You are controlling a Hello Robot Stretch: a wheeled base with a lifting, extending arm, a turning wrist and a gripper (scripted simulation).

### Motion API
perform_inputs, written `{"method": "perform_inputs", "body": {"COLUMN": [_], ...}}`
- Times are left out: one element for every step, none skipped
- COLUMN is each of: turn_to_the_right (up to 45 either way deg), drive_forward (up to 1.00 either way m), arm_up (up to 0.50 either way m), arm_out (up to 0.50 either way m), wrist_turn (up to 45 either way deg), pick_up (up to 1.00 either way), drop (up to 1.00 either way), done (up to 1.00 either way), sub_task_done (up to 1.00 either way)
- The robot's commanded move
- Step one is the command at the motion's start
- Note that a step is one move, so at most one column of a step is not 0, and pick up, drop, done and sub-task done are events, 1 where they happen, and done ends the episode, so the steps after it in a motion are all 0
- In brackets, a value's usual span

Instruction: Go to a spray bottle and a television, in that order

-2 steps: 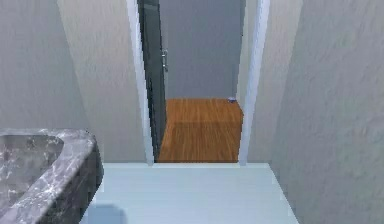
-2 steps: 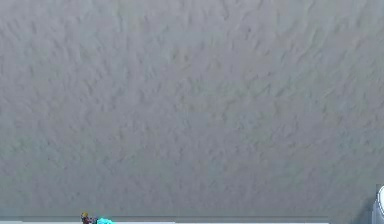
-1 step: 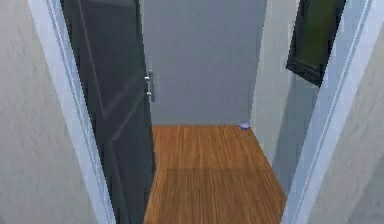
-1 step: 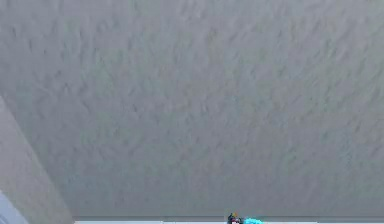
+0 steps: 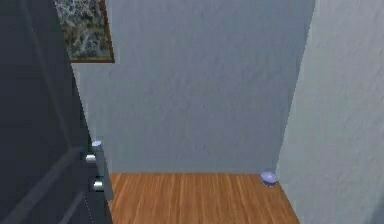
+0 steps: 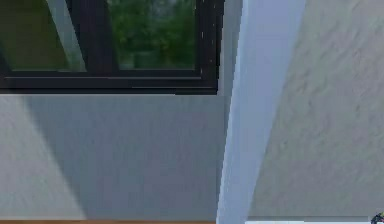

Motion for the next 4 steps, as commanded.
{"method": "perform_inputs", "body": {"turn_to_the_right": [0.0, 15.0, 0.0, -45.0], "drive_forward": [0.75, 0.00, 0.05, 0.00], "arm_up": [0.00, 0.00, 0.00, 0.00], "arm_out": [0.00, 0.00, 0.00, 0.00], "wrist_turn": [0.0, 0.0, 0.0, 0.0], "pick_up": [0.00, 0.00, 0.00, 0.00], "drop": [0.00, 0.00, 0.00, 0.00], "done": [0.00, 0.00, 0.00, 0.00], "sub_task_done": [0.00, 0.00, 0.00, 0.00]}}
